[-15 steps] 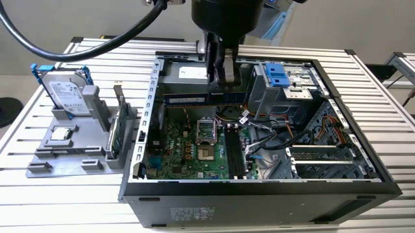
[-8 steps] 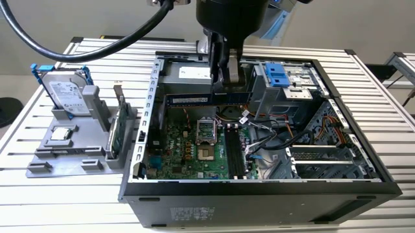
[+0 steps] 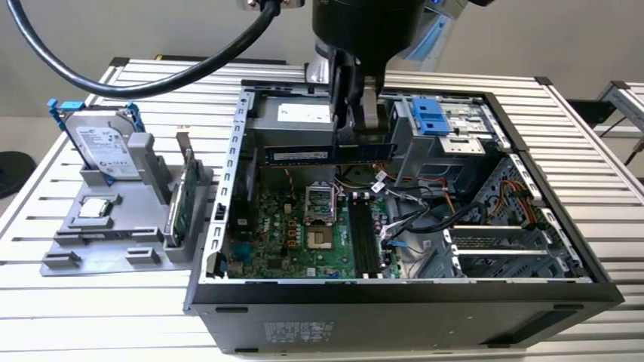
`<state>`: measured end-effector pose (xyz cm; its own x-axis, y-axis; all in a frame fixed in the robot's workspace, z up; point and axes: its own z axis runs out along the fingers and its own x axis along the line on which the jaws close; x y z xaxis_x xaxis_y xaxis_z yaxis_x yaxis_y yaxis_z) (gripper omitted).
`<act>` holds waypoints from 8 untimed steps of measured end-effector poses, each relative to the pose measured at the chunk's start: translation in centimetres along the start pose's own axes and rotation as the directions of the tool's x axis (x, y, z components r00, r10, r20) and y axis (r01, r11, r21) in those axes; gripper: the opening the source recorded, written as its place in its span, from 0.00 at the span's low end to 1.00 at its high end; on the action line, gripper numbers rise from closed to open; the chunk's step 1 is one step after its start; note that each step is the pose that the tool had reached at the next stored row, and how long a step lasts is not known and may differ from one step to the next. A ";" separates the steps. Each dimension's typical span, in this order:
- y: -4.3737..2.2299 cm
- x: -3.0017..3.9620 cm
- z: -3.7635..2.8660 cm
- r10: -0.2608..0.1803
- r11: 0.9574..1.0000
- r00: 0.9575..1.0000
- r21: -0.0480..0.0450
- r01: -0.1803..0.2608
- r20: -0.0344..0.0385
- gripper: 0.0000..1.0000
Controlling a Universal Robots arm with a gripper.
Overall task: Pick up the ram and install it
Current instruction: 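Pick up the ram and move it above insertion slot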
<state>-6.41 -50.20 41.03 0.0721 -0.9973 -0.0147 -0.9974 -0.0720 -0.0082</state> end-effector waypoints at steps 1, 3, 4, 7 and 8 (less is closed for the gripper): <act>-0.06 0.00 0.00 0.000 1.000 1.000 0.000 0.000 0.000 0.00; -0.19 0.01 0.00 0.000 1.000 1.000 0.000 0.000 0.000 0.00; -0.26 0.02 0.00 0.000 1.000 1.000 0.000 0.000 0.000 0.00; -0.44 0.03 0.00 0.000 1.000 1.000 0.000 0.000 0.000 0.00; -0.50 0.04 0.00 0.000 1.000 1.000 0.000 0.000 0.000 0.00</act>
<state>-5.91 -50.20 41.03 0.0720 -0.9973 -0.0147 -0.9974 -0.0719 -0.0082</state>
